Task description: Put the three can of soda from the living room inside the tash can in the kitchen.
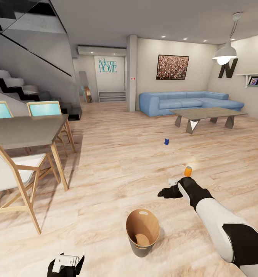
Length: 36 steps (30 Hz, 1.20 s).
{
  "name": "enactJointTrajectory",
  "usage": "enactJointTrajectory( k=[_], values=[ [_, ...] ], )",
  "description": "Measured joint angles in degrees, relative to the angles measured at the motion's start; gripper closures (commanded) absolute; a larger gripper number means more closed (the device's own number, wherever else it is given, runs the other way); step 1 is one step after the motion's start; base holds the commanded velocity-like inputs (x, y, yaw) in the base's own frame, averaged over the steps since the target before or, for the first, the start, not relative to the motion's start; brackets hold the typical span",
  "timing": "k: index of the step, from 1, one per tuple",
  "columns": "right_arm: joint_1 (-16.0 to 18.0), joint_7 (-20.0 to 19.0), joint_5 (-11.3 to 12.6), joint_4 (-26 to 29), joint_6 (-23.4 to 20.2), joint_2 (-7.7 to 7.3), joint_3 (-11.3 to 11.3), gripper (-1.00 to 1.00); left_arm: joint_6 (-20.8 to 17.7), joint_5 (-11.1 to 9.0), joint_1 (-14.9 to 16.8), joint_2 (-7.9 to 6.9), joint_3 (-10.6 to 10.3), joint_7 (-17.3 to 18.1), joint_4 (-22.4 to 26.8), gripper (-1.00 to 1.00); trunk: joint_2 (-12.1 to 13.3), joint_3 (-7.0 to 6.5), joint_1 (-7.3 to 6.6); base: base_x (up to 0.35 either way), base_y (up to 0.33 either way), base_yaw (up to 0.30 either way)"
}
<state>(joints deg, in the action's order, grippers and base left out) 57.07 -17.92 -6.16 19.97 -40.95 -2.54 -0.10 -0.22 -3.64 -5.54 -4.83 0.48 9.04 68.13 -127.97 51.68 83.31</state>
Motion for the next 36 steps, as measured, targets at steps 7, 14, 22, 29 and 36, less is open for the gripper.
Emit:
enactJointTrajectory(
  k=[7, 14, 22, 29, 36],
  values=[
    [-0.03, -0.01, 0.00, -0.01, 0.00, 0.06, -0.05, -1.00, -0.10, 0.03, 0.00, 0.00, -0.02, -0.03, -0.23, -1.00, -2.81, 1.26, 1.54, 0.000, 0.000, 0.000],
    [-0.03, -0.01, 0.00, -0.01, 0.07, 0.07, -0.08, -1.00, -0.13, 0.03, 0.00, 0.00, -0.02, -0.07, -1.11, -1.00, -5.61, 2.51, 3.08, 0.000, 0.000, 0.000],
    [-0.03, -0.01, 0.00, 0.01, 0.08, 0.09, -0.07, -1.00, -0.13, 0.04, 0.00, 0.00, -0.02, -0.07, -1.22, -1.00, -8.82, 3.95, 4.83, 0.000, 0.000, 0.000],
    [-0.03, -0.01, 0.00, -0.01, 0.09, 0.14, -0.08, -1.00, -0.13, 0.04, 0.00, 0.00, -0.03, -0.07, -1.24, -1.00, -11.63, 5.21, 6.37, 0.000, 0.000, 0.000],
    [-0.03, -0.01, 0.00, -0.01, 0.09, 0.16, -0.08, -1.00, -0.13, 0.04, 0.00, 0.00, 0.00, -0.07, -1.24, -1.00, -14.44, 6.46, 7.91, 0.000, 0.000, 0.000]
  ],
)
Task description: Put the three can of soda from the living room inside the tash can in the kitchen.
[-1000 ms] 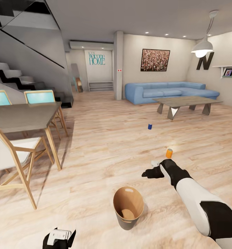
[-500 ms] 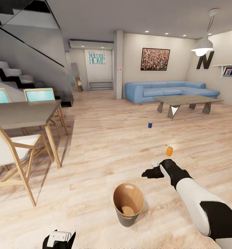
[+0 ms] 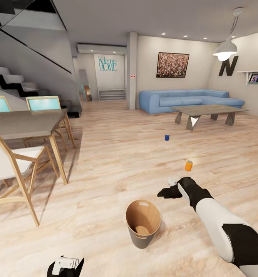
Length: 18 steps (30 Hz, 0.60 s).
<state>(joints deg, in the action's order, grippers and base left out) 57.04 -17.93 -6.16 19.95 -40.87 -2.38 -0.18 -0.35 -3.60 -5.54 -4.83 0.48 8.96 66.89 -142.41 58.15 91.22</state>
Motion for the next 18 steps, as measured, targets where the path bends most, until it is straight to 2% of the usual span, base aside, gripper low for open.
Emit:
enactJointTrajectory(
  k=[2, 18],
  values=[
    [0.00, 0.00, 0.00, 0.00, 0.00, 0.00, 0.00, -1.00, 0.00, 0.00, 0.00, 0.00, -0.02, 0.00, 0.00, -1.00, -0.80, 0.36, 0.44, 0.000, 0.000, 0.000],
    [0.00, 0.00, 0.00, 0.00, 0.06, 0.00, 0.02, -1.00, 0.00, 0.00, 0.00, 0.00, 0.04, 0.00, -0.02, -1.00, -1.04, 3.90, 0.87, 0.000, 0.000, 0.000]
  ],
)
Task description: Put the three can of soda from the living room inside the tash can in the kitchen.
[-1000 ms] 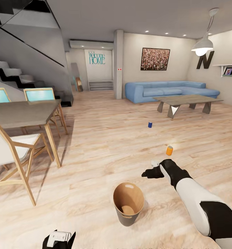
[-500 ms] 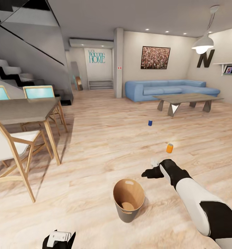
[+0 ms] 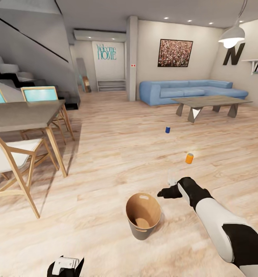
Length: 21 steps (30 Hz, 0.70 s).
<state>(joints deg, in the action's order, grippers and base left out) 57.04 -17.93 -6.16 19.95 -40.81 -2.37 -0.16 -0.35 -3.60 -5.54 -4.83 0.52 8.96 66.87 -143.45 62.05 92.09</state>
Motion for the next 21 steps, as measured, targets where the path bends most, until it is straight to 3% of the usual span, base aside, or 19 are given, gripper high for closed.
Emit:
enactJointTrajectory(
  k=[15, 21],
  values=[
    [0.00, 0.00, 0.00, 0.02, 0.03, 0.00, -0.01, -1.00, 0.00, 0.00, 0.00, 0.00, -0.03, 0.00, -0.07, -1.00, -0.20, 3.32, 0.39, 0.000, 0.000, 0.000],
    [0.00, 0.00, 0.01, 0.00, 0.03, 0.00, -0.01, -1.00, 0.05, -0.06, 0.00, 0.00, 0.00, 0.06, -0.57, -1.00, -0.21, 3.33, 0.38, 0.000, 0.000, 0.000]
  ],
)
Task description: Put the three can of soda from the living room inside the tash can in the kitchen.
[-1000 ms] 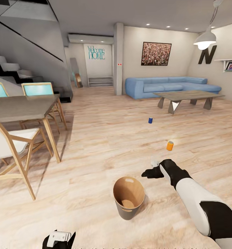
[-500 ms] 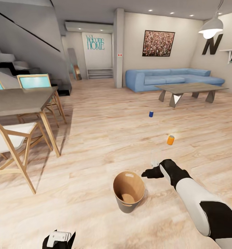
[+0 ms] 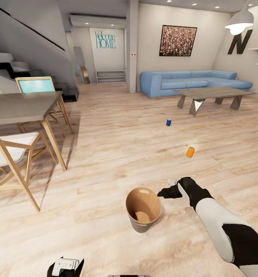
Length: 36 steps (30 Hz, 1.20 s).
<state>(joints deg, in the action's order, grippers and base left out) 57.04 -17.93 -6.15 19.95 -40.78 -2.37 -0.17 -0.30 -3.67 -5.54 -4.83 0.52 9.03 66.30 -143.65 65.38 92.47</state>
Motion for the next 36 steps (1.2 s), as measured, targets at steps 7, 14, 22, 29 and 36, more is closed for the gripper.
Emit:
enactJointTrajectory(
  k=[7, 14, 22, 29, 36],
  values=[
    [0.00, 0.00, 0.00, 0.00, 0.00, 0.09, 0.00, -1.00, -0.26, -0.62, 0.19, -0.19, 0.00, -0.04, -0.87, -1.00, 0.00, 0.00, 0.00, 0.000, 0.000, 0.000],
    [0.00, 0.00, -0.03, 0.00, 0.00, 0.34, -0.01, -1.00, -6.61, -0.70, 4.26, -0.42, 0.12, -0.39, 2.61, -1.00, 0.00, 0.00, 0.00, 0.000, 0.000, 0.000],
    [-0.07, 0.09, -0.08, -0.01, 0.05, 0.56, -0.01, -1.00, -20.86, -0.36, 16.38, -0.67, 0.26, -0.67, 6.68, -1.00, 0.00, -0.01, 0.00, 0.000, 0.000, 0.000],
    [-0.08, 0.28, -0.09, 0.00, 0.04, 0.60, -0.01, -1.00, -26.88, -0.54, 22.96, -0.76, 0.34, -0.72, 7.69, -1.00, 0.00, 0.00, 0.00, 0.000, 0.000, 0.000],
    [-0.09, 0.34, -0.09, 0.00, 0.01, 0.66, -0.06, -1.00, -31.92, -0.68, 25.16, -0.73, 0.35, -0.44, 7.65, -1.00, 0.00, 0.00, 0.00, 0.000, 0.000, 0.000]
  ],
)
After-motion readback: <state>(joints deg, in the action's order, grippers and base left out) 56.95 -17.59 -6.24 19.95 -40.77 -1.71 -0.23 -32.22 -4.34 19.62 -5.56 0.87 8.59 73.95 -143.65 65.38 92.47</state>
